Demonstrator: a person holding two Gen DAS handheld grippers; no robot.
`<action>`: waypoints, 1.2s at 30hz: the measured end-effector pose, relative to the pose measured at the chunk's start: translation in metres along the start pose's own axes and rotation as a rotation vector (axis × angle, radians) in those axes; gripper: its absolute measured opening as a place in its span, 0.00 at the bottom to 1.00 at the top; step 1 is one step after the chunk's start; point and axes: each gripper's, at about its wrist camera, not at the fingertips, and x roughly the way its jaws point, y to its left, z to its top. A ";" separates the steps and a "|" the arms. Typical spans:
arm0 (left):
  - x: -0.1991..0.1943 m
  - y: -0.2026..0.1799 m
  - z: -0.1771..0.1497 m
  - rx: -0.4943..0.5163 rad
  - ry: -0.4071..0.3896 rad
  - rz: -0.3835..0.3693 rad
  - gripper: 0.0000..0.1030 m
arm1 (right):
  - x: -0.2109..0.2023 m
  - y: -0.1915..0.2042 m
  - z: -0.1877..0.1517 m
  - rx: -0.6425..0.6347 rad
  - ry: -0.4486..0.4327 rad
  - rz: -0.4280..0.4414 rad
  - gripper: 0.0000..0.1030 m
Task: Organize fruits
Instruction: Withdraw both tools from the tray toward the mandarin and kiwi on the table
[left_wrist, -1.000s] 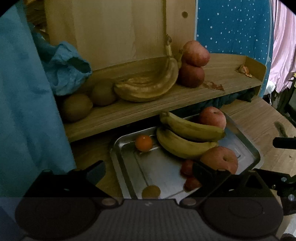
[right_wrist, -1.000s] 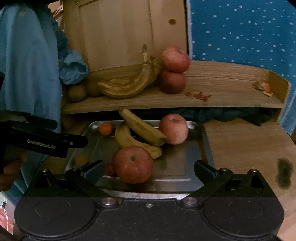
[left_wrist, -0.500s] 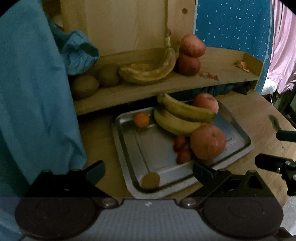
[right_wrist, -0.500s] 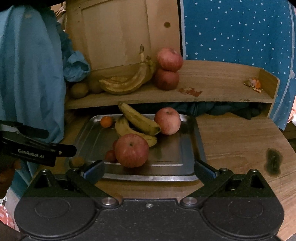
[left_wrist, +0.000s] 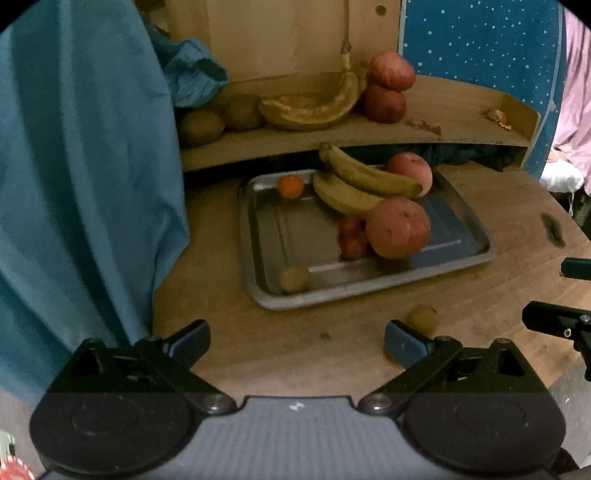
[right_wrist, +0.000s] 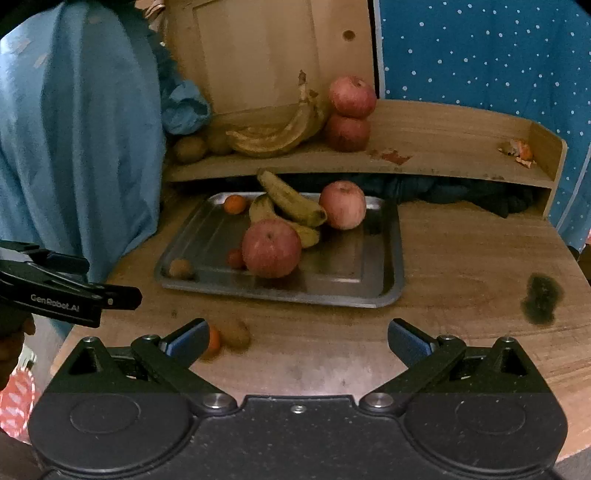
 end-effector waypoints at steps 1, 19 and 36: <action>-0.003 -0.003 -0.004 -0.007 0.002 0.006 1.00 | -0.003 -0.002 -0.002 -0.006 0.003 0.006 0.99; -0.041 -0.044 -0.060 -0.071 0.048 0.091 1.00 | -0.037 -0.021 -0.051 -0.065 0.084 0.069 0.99; -0.057 -0.079 -0.063 -0.020 0.043 0.130 1.00 | -0.046 -0.036 -0.069 -0.073 0.105 0.062 0.99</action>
